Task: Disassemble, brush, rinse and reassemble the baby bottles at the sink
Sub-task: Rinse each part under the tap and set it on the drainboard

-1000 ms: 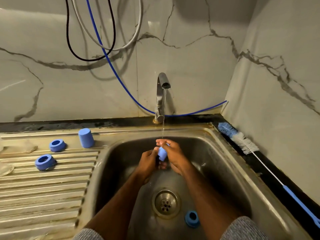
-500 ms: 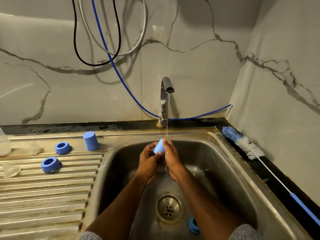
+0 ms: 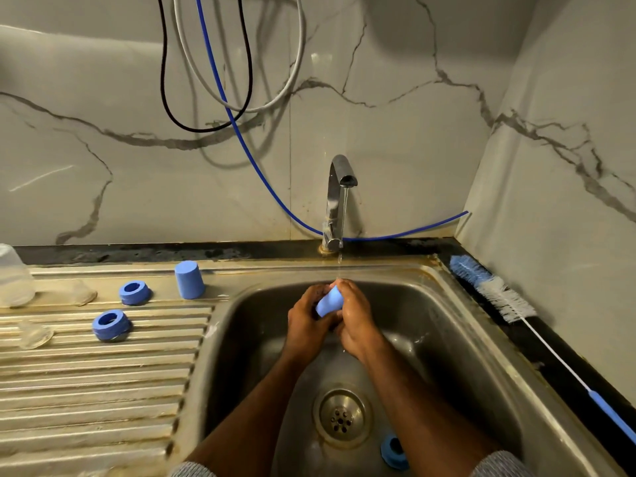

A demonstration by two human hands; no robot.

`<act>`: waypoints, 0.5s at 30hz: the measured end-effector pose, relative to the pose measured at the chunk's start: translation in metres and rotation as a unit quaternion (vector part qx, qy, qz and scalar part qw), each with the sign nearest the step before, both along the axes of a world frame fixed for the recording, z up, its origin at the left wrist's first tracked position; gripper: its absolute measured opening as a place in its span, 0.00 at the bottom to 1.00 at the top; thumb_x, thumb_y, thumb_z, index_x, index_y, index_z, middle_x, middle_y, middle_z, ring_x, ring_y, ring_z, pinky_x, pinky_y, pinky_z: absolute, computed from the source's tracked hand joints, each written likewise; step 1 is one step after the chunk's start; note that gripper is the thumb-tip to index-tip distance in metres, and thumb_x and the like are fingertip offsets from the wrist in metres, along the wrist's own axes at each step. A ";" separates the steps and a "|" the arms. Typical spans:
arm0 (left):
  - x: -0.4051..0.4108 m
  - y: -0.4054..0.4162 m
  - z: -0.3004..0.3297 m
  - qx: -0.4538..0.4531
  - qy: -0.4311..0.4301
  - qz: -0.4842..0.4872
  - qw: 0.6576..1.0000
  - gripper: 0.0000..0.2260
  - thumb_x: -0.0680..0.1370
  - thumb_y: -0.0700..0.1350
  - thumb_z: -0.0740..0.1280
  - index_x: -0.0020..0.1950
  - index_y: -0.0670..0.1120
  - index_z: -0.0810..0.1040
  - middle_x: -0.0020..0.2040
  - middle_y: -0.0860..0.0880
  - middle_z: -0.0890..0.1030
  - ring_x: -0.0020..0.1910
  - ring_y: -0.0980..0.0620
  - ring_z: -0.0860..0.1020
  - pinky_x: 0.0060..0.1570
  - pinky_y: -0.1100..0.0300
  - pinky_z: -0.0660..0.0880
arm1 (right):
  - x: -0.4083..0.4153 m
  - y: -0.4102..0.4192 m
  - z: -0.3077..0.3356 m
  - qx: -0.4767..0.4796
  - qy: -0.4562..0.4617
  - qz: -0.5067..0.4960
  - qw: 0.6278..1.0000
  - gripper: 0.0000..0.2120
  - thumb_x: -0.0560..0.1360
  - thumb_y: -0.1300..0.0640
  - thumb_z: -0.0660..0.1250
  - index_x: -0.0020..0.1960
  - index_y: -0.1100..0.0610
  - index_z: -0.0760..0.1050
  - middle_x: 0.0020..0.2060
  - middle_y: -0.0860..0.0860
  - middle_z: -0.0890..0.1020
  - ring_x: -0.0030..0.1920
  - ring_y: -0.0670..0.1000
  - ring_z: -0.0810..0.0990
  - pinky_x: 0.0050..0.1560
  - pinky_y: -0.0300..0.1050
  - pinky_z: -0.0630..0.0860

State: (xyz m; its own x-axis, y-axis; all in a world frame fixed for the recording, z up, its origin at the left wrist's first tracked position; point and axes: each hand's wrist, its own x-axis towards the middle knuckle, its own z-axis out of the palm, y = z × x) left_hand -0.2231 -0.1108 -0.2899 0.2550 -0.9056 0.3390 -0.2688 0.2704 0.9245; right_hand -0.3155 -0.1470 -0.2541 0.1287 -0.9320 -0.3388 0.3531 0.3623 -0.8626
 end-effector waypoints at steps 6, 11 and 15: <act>0.004 0.004 0.008 0.036 0.160 -0.085 0.983 0.15 0.79 0.45 0.70 0.66 0.49 0.78 0.58 0.46 0.84 0.58 0.49 0.83 0.57 0.52 0.81 | -0.019 -0.002 0.000 0.018 -0.162 0.080 0.983 0.15 0.81 0.53 0.61 0.62 0.59 0.78 0.58 0.60 0.83 0.59 0.59 0.80 0.67 0.58 0.73; 0.006 0.010 0.011 0.039 0.129 -0.111 0.985 0.15 0.80 0.42 0.69 0.66 0.53 0.76 0.60 0.49 0.82 0.60 0.51 0.81 0.57 0.54 0.81 | -0.008 -0.004 0.007 0.032 -0.080 0.053 0.995 0.11 0.81 0.53 0.64 0.58 0.58 0.78 0.54 0.58 0.83 0.56 0.58 0.82 0.66 0.59 0.75; 0.001 0.009 0.009 0.043 0.160 -0.110 0.980 0.18 0.80 0.46 0.68 0.69 0.46 0.76 0.60 0.46 0.83 0.59 0.48 0.82 0.57 0.53 0.81 | -0.003 -0.008 0.010 0.028 -0.069 0.034 0.997 0.11 0.83 0.53 0.61 0.50 0.58 0.79 0.50 0.56 0.85 0.51 0.56 0.82 0.65 0.57 0.76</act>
